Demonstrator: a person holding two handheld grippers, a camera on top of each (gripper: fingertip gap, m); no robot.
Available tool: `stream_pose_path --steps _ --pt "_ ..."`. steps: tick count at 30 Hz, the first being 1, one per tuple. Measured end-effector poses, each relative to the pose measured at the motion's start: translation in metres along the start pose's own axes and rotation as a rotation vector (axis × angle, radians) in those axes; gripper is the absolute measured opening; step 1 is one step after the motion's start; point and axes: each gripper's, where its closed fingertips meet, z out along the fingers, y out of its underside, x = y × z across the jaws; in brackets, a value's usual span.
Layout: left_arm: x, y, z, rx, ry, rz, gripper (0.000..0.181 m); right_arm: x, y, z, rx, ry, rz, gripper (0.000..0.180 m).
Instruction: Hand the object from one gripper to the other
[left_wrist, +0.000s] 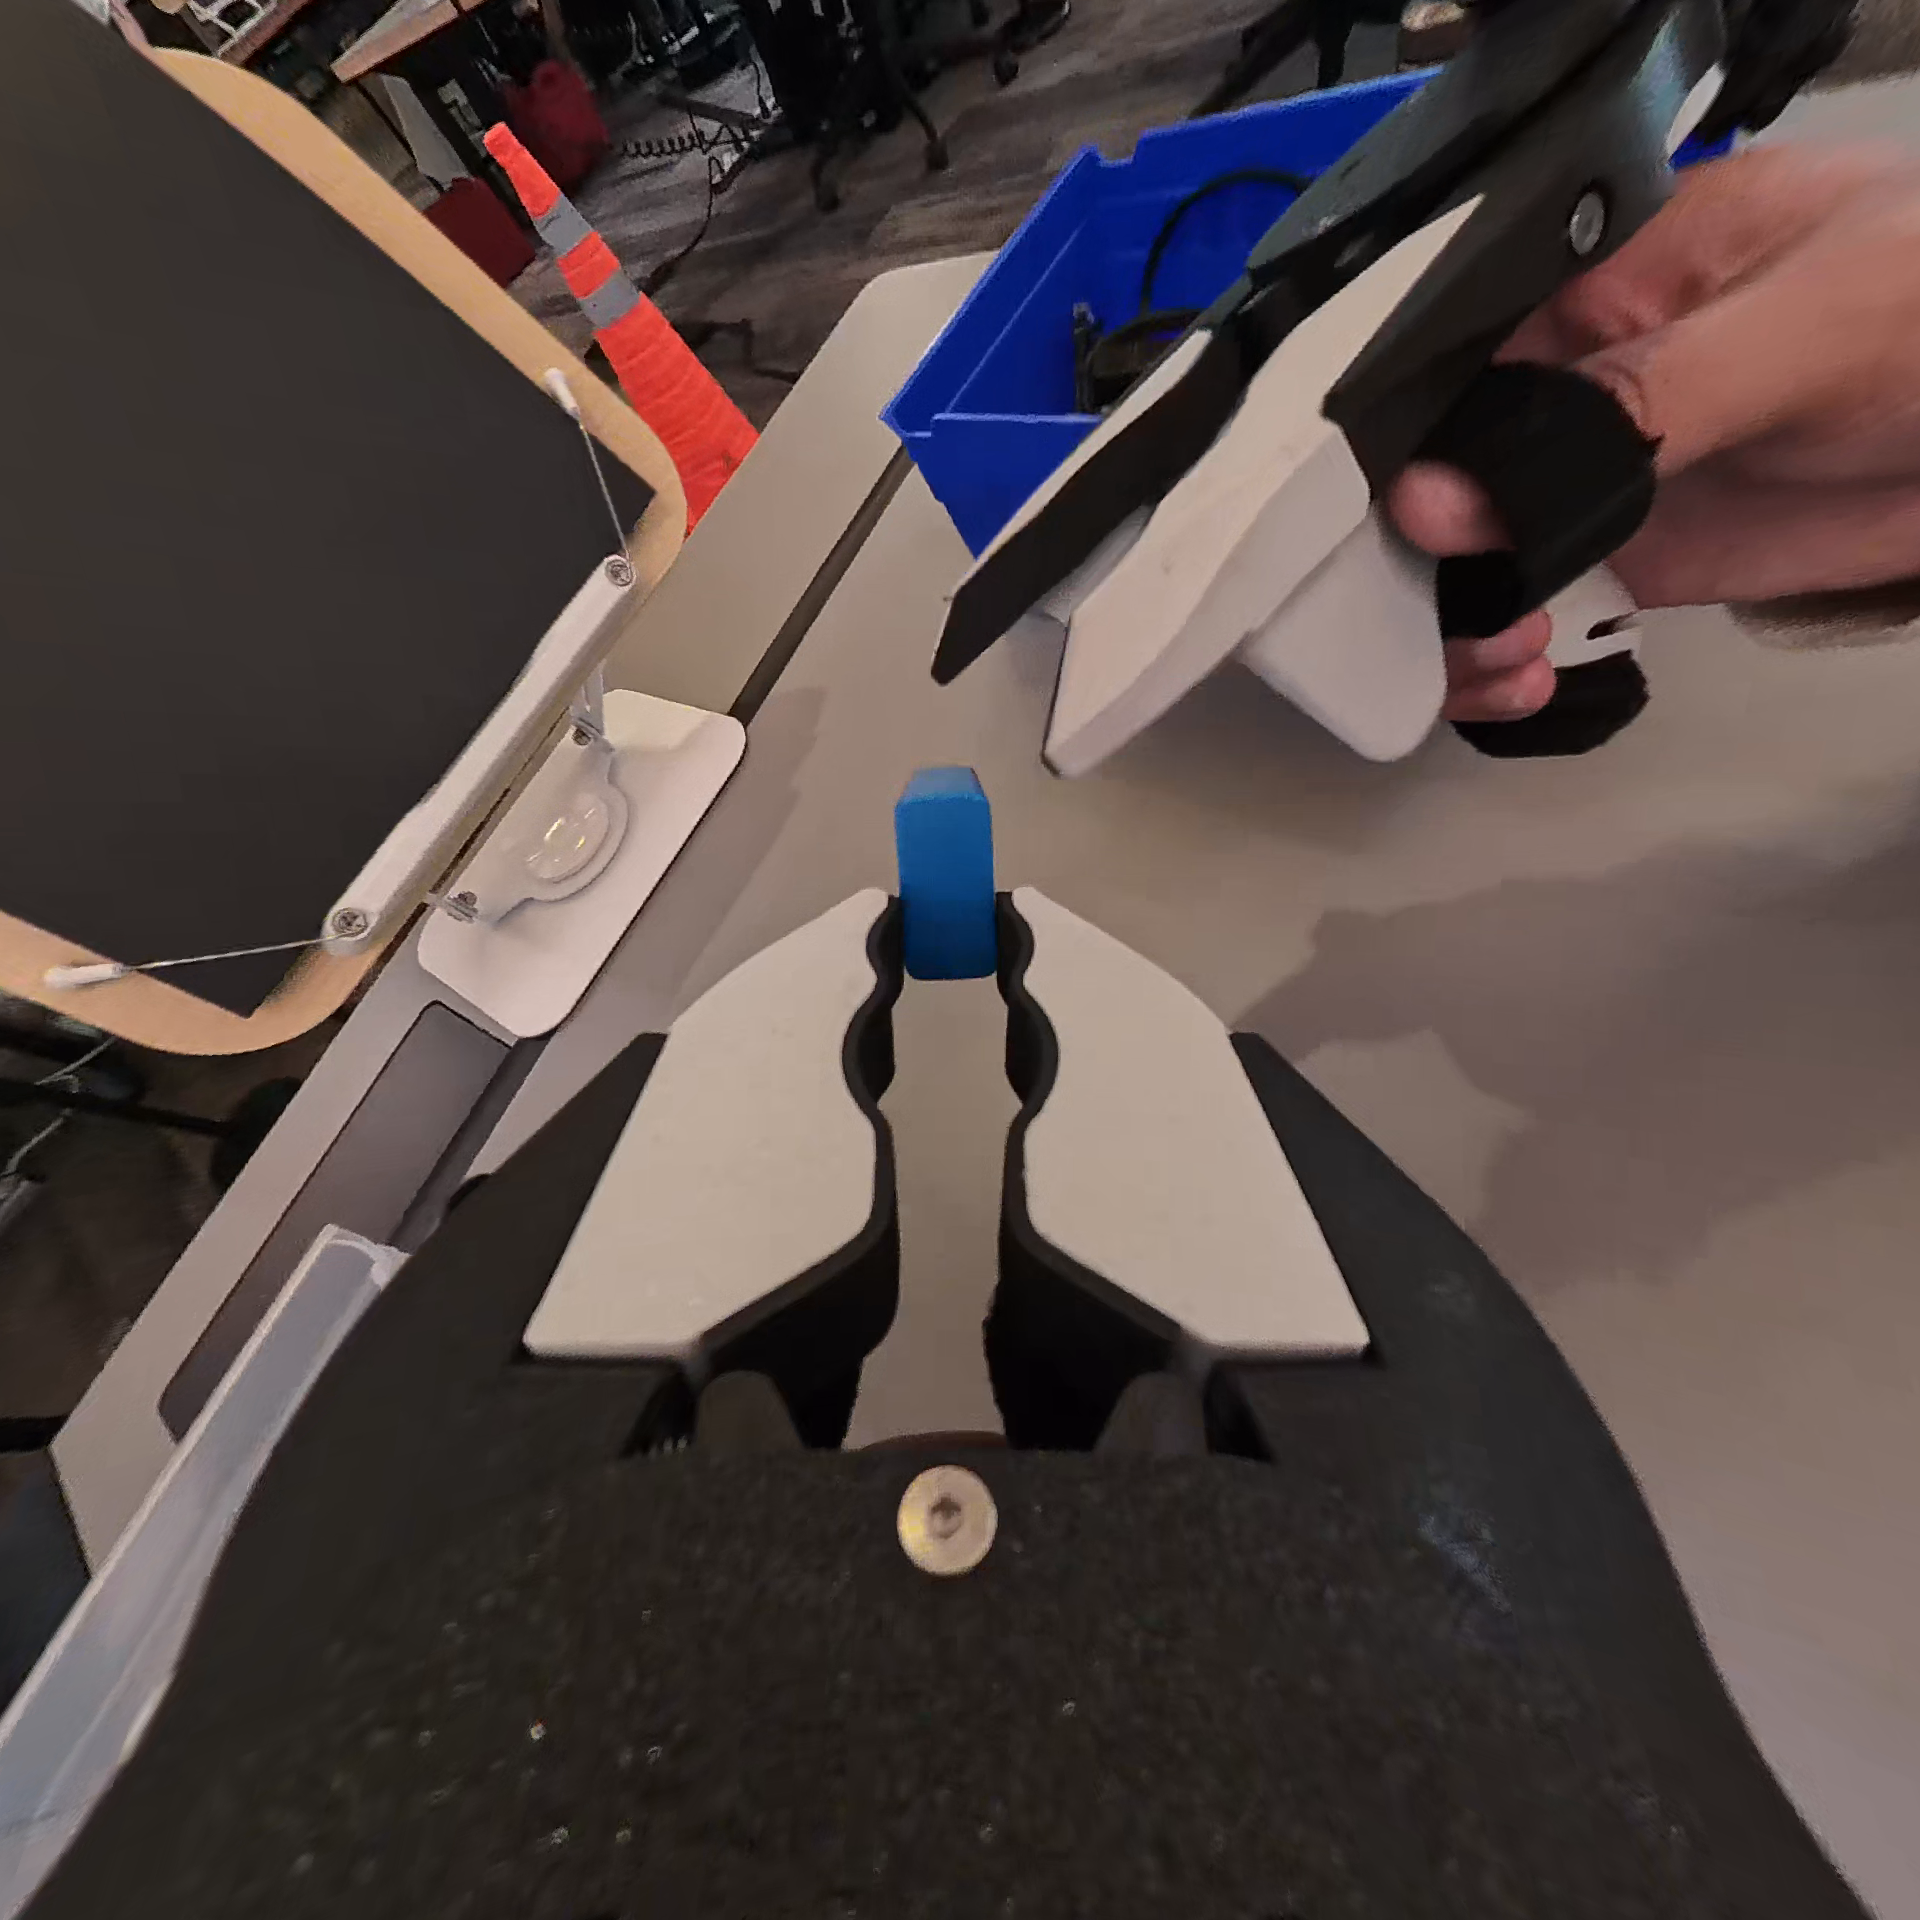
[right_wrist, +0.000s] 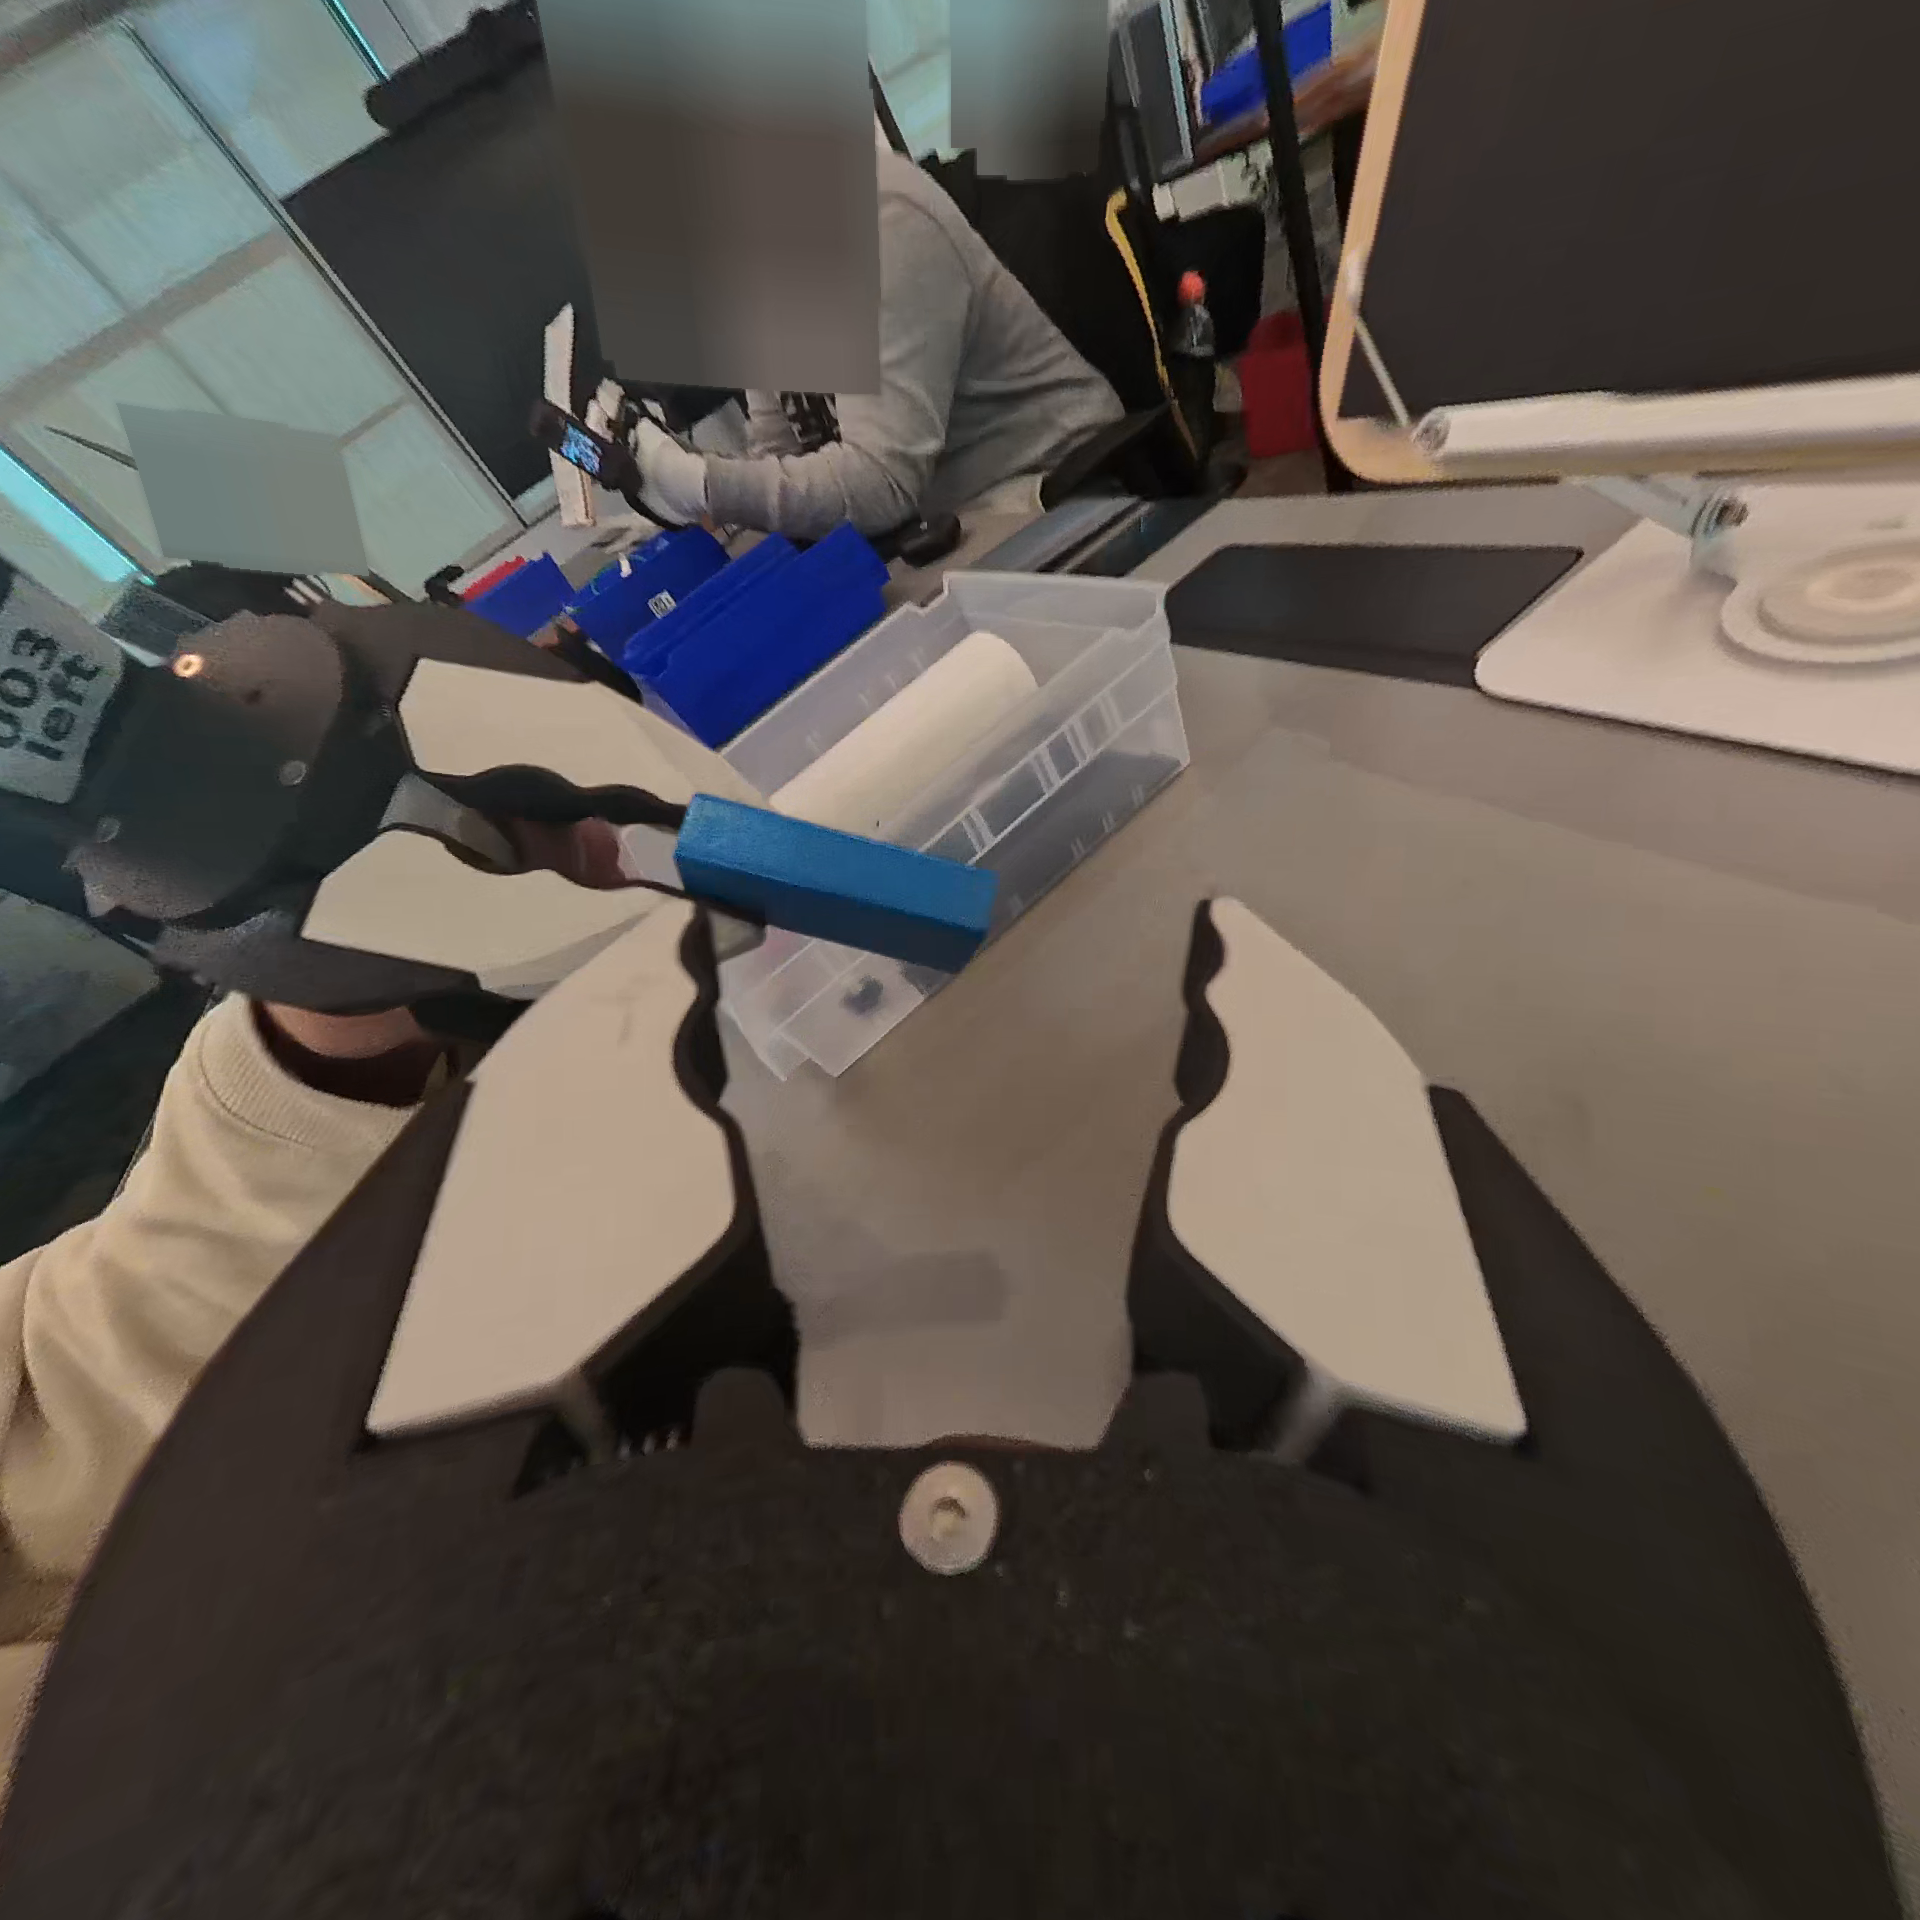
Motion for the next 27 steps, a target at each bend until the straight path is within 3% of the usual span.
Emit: stream_pose_path --steps 4,13,15,16,24,27 --pt "-0.001 0.004 0.005 -0.048 -0.066 0.079 0.016 -0.009 0.013 0.011 -0.06 0.018 0.055 0.102" --pt "0.002 0.005 0.01 -0.14 -0.222 0.332 0.016 -0.01 0.016 0.019 -0.009 -0.005 0.154 0.1" --pt "0.006 0.003 0.012 -0.144 -0.229 0.372 0.016 -0.011 0.018 0.02 -0.025 -0.014 0.15 0.09" --pt "0.007 0.002 0.012 -0.142 -0.231 0.383 0.016 -0.013 0.02 0.02 -0.041 -0.036 0.134 0.068" --pt "0.011 -0.001 0.013 -0.104 -0.19 0.271 0.017 -0.013 0.021 0.017 -0.063 -0.065 0.104 0.067" --pt "0.017 0.006 0.007 -0.09 -0.147 0.155 0.03 -0.007 0.018 0.013 -0.07 -0.023 0.063 0.067"
